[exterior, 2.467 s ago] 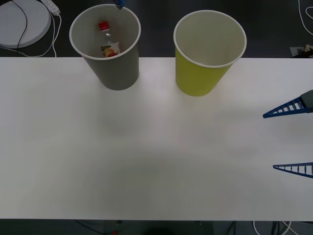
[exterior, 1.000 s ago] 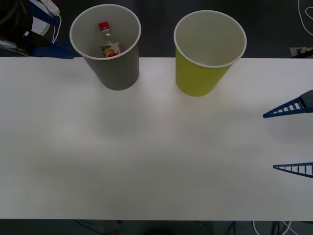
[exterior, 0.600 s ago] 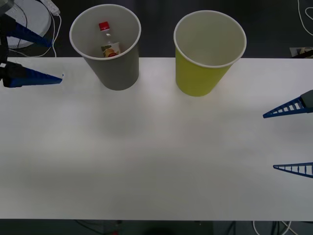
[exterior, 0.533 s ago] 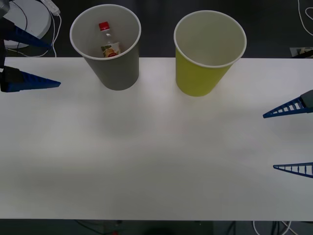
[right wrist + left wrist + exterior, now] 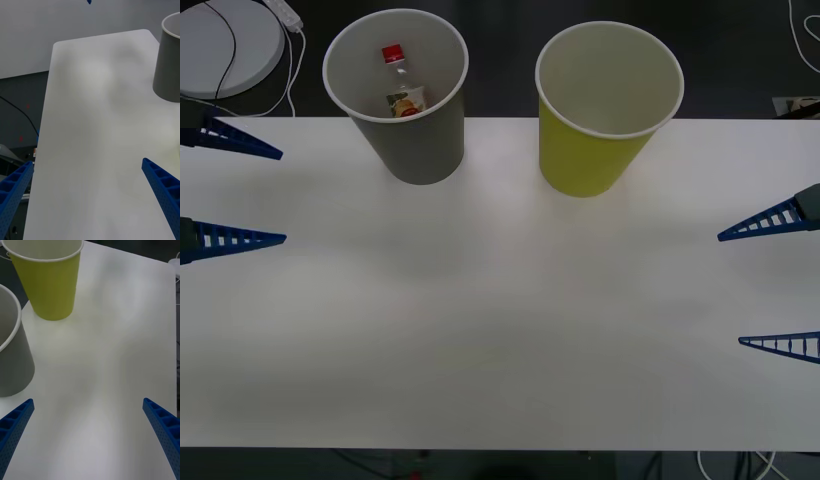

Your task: Put the can into the green bin and the plastic bottle into the gray bin

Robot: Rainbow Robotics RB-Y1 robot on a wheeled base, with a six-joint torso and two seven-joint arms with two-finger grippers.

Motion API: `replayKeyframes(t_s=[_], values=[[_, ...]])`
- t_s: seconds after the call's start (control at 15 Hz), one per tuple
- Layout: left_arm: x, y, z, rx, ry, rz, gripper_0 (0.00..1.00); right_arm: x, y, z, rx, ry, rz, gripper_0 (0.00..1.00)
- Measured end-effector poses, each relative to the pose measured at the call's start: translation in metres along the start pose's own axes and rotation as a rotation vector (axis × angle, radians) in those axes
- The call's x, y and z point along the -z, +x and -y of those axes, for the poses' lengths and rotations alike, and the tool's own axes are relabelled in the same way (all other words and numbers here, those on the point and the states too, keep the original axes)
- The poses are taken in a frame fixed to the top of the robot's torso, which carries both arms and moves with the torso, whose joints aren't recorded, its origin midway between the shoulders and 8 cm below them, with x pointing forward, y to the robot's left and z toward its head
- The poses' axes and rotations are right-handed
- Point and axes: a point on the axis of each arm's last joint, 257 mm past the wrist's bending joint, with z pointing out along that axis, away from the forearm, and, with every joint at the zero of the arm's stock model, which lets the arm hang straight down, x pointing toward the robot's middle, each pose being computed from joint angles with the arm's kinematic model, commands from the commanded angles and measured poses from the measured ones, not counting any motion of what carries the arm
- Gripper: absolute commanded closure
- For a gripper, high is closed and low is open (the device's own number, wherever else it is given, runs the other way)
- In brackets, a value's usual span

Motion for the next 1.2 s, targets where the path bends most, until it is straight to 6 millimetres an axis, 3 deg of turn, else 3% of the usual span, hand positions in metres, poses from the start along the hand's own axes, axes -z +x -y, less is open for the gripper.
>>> replayKeyframes(t_s=[0.53, 1.2], values=[[0.002, 0.032, 0.04, -0.125, 0.053, 0.029, 0.0, 0.0, 0.0, 0.0, 0.0, 0.0, 0.0, 0.0], [0.002, 0.04, 0.051, -0.138, 0.07, 0.039, 0.0, 0.0, 0.0, 0.0, 0.0, 0.0, 0.0, 0.0]])
